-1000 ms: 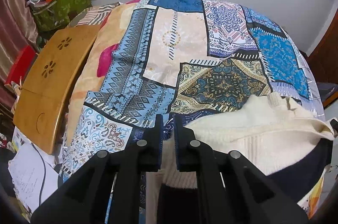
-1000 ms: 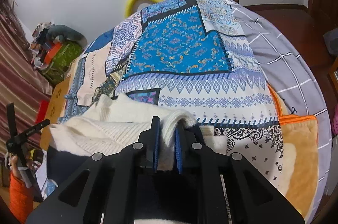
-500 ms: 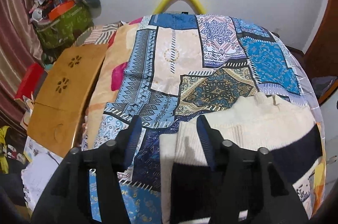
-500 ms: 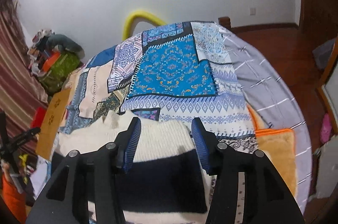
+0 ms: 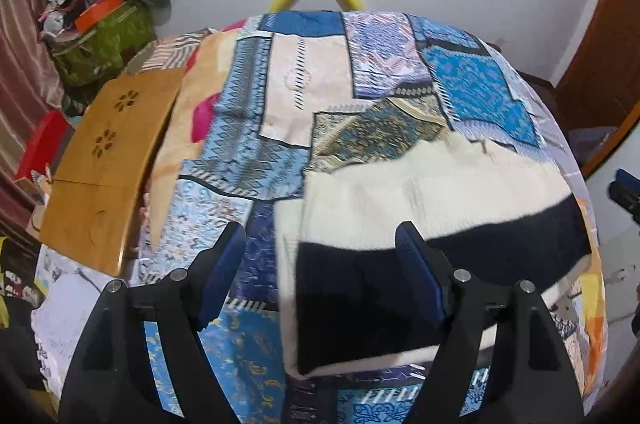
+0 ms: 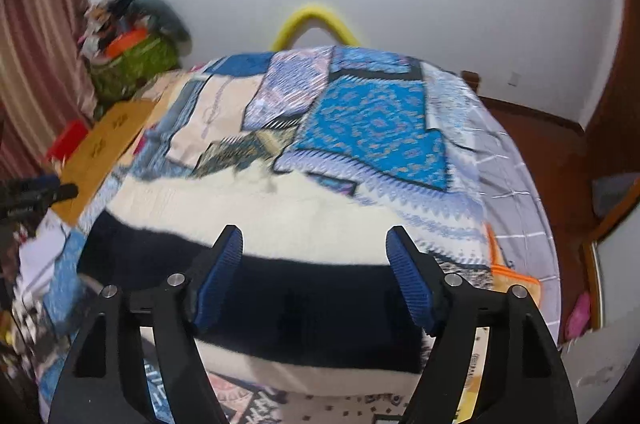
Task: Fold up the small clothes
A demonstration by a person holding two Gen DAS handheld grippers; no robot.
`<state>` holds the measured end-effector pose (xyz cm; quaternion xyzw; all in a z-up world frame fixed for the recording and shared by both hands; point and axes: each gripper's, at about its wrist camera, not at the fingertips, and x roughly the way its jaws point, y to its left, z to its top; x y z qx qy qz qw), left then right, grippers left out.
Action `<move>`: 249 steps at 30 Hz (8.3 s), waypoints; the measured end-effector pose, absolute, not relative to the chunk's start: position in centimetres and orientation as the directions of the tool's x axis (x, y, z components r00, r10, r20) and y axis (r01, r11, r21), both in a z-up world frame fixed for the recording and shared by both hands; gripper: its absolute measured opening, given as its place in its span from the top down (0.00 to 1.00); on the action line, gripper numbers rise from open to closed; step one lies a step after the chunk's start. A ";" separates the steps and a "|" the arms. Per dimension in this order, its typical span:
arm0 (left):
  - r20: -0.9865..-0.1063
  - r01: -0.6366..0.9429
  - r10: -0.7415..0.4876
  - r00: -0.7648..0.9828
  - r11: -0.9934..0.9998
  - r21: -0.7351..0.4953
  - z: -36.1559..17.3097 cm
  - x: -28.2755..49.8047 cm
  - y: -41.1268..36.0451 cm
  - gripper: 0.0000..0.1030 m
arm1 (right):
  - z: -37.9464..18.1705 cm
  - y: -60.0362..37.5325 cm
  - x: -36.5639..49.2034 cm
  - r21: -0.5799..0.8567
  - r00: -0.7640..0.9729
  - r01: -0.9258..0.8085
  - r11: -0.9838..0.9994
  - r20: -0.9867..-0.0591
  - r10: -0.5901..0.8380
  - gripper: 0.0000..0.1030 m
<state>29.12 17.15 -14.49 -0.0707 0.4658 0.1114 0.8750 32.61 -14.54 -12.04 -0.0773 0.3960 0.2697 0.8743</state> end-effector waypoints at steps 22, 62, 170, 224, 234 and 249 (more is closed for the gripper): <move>-0.909 -0.119 0.002 0.417 0.991 -0.052 -23.0 34.1 10.2 0.23 | -20.8 -8.1 32.2 0.100 0.377 -0.638 0.763 -0.824 0.423 0.17; -0.899 -0.307 0.125 0.420 0.952 -0.011 -22.6 25.0 19.0 0.10 | -20.4 -19.2 30.8 0.075 0.432 -0.451 0.889 -0.854 0.291 0.17; -0.786 -0.022 -0.174 0.593 0.973 -0.231 -11.7 37.3 -1.0 0.83 | -22.2 -15.3 30.5 0.284 0.330 -0.552 0.784 -0.789 0.518 0.14; -0.821 -0.087 -0.091 0.563 0.982 -0.169 -13.2 26.9 8.2 0.39 | -13.7 -15.9 28.5 0.363 0.417 -0.519 0.774 -0.683 0.600 0.14; -0.878 -0.130 -0.079 0.473 0.979 -0.158 -18.4 25.0 11.9 0.39 | -15.4 -12.3 29.3 0.406 0.338 -0.508 0.760 -0.717 0.609 0.14; -0.904 -0.125 -0.159 0.397 0.966 -0.225 -23.2 25.5 11.4 0.28 | -16.3 -9.4 29.8 0.393 0.341 -0.523 0.756 -0.716 0.609 0.33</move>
